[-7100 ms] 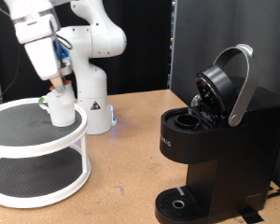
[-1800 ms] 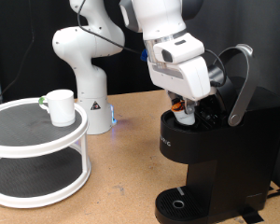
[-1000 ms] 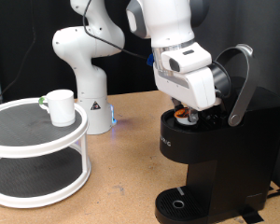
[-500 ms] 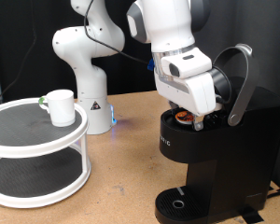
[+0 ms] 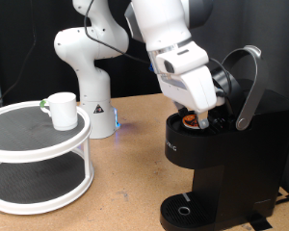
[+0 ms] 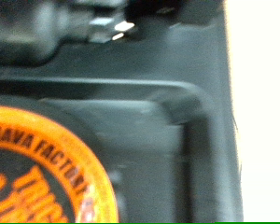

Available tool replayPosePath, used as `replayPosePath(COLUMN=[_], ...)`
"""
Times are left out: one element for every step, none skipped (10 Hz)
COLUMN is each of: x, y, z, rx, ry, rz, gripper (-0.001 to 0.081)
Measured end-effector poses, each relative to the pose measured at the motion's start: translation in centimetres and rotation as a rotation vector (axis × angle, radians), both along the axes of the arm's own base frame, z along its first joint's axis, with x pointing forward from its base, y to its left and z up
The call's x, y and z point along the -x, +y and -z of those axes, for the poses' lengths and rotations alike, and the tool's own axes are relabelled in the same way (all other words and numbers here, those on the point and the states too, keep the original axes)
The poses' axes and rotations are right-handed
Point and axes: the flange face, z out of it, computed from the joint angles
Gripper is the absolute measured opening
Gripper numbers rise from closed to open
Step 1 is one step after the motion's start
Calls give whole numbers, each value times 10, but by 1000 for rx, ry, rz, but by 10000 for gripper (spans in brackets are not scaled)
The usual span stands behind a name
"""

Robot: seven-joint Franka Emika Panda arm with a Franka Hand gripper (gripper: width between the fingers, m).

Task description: Make a cup of coffee with the keurig machine

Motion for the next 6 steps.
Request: replayPosePath(x=[1, 2, 5, 8, 8, 8], y=[-6, -12, -18, -21, -21, -21], z=[-9, -19, -27, -31, -29, -28], rx=[-30, -48, -54, -59, -58, -58], ry=[-25, -40, -47, -43, -41, -31], rz=[9, 15, 11, 5, 5, 0], gripper=[803, 803, 803, 803, 803, 803])
